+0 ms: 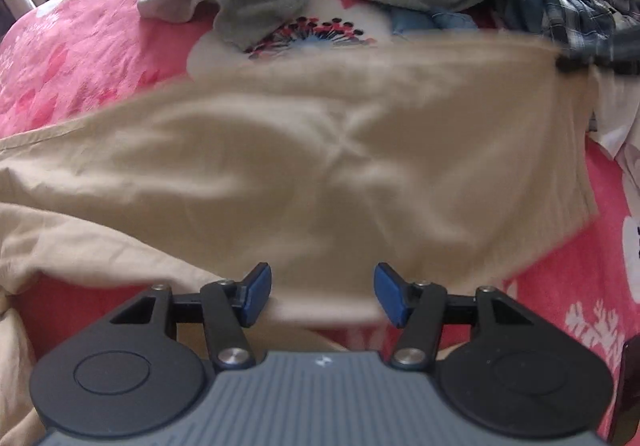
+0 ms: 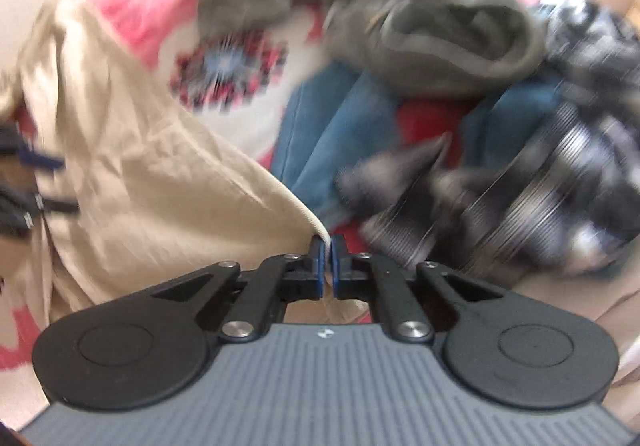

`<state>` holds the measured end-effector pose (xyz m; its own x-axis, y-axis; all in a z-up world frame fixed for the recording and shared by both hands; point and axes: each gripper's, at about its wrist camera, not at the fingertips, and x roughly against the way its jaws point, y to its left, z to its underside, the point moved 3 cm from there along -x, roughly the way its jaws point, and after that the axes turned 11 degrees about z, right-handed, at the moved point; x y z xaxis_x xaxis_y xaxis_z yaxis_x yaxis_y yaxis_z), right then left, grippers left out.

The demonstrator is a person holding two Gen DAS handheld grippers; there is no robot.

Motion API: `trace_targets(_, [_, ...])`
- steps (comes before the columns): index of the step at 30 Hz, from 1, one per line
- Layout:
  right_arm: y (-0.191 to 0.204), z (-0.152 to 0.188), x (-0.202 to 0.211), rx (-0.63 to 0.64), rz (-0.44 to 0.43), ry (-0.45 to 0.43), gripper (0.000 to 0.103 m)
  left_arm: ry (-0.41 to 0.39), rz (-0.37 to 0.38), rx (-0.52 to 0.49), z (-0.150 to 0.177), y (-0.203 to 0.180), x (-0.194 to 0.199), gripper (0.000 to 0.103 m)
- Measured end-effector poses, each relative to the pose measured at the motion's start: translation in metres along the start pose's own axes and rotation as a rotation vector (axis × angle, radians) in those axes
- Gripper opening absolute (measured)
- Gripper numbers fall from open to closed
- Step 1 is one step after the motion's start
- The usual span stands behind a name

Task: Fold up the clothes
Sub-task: 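Lay the trousers flat across the bed while the right gripper pinches a leg edge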

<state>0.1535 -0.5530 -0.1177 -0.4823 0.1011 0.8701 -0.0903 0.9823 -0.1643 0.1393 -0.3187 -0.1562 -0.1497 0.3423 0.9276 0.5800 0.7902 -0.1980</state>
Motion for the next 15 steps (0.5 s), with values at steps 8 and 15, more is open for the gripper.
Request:
trace_targets(8, [-0.056, -0.060, -0.007, -0.026, 0.024, -0.011, 0.002, -0.005, 0.011, 0.031, -0.025, -0.007, -0.022, 0.058])
trace_targets(15, [-0.051, -0.070, -0.084, -0.016, 0.094, 0.108, 0.002, 0.008, 0.014, 0.026, -0.027, -0.007, -0.038, 0.066])
